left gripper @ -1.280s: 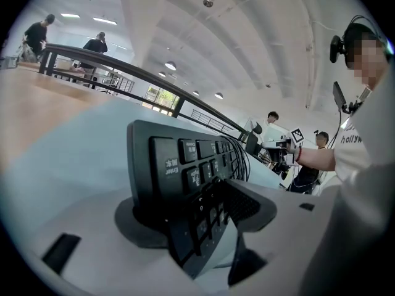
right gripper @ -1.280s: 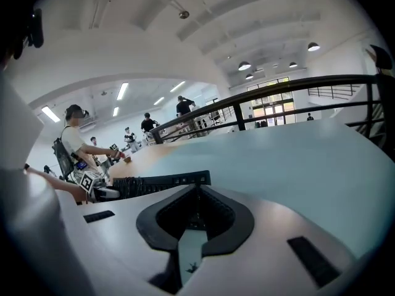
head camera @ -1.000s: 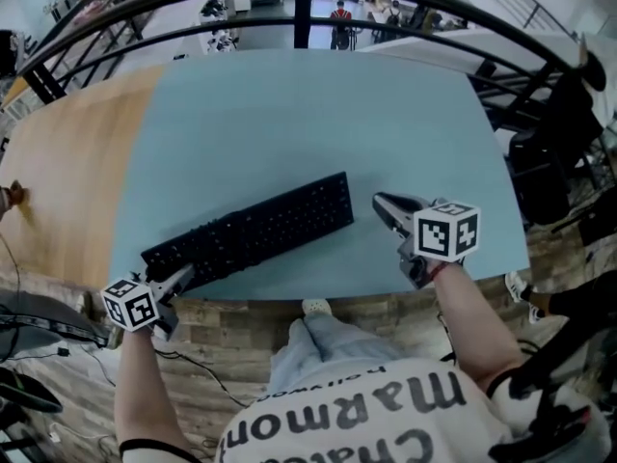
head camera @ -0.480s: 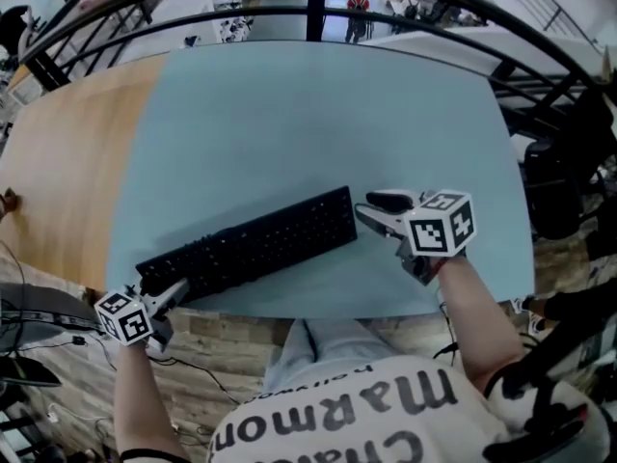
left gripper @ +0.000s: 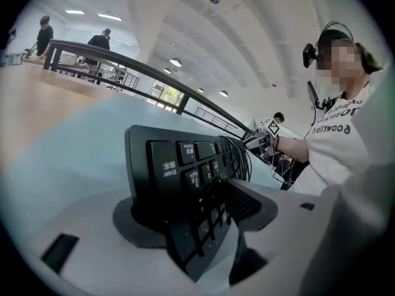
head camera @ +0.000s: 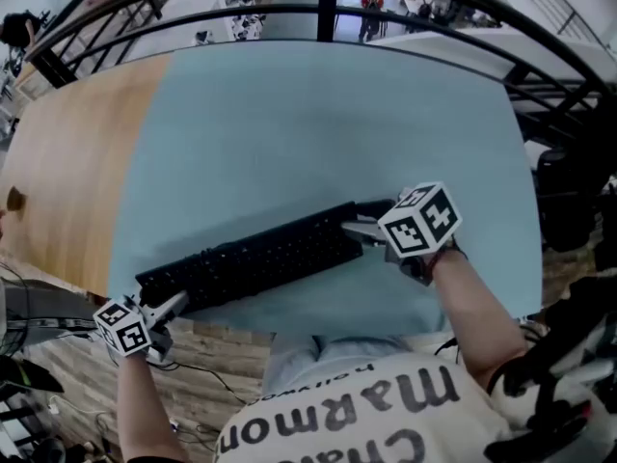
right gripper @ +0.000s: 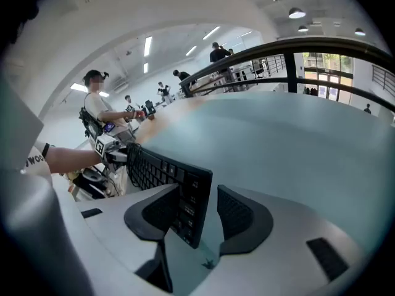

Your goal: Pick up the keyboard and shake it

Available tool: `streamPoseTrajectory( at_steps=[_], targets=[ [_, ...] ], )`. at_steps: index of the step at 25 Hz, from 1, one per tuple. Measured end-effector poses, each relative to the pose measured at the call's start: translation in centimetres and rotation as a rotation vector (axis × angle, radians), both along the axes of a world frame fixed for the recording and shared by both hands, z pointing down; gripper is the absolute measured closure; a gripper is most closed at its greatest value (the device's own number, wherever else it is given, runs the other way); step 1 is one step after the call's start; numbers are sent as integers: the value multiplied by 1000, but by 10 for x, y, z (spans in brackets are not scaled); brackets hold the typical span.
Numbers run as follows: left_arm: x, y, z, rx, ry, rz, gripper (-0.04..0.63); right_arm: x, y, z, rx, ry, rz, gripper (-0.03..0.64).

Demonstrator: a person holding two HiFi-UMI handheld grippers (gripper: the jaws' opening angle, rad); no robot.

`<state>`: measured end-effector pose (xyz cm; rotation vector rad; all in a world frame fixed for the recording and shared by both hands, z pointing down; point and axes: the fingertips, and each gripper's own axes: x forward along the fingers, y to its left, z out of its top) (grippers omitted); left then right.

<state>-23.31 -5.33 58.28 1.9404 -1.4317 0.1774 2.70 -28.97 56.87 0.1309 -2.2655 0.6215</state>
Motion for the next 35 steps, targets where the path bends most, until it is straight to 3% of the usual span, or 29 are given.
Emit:
streamPoseTrajectory(
  at_steps=[2,8,14,19,24,30,35],
  targets=[
    [0,-2,-1,6,-6,2,307,0,3,1,29,42,-22,450],
    [5,-4,-6,12,70,-38,310,5,6,-2,92,93,29,466],
    [-11,-52,-56,133,-51,72,330,7,-22,-44,175,74,197,461],
    [-39,-134,-170,320,-268,223,327,5,-62,-129,261,-99,391,459],
    [-23,-186,-282,510,-453,337,317,32,-83,-210,390,-294,554,457],
    [5,-206,-431,792,-623,388,321,59,-100,-351,645,-458,607,457],
    [22,-179,-493,1045,-765,383,325,71,-82,-412,830,-564,636,457]
  ],
)
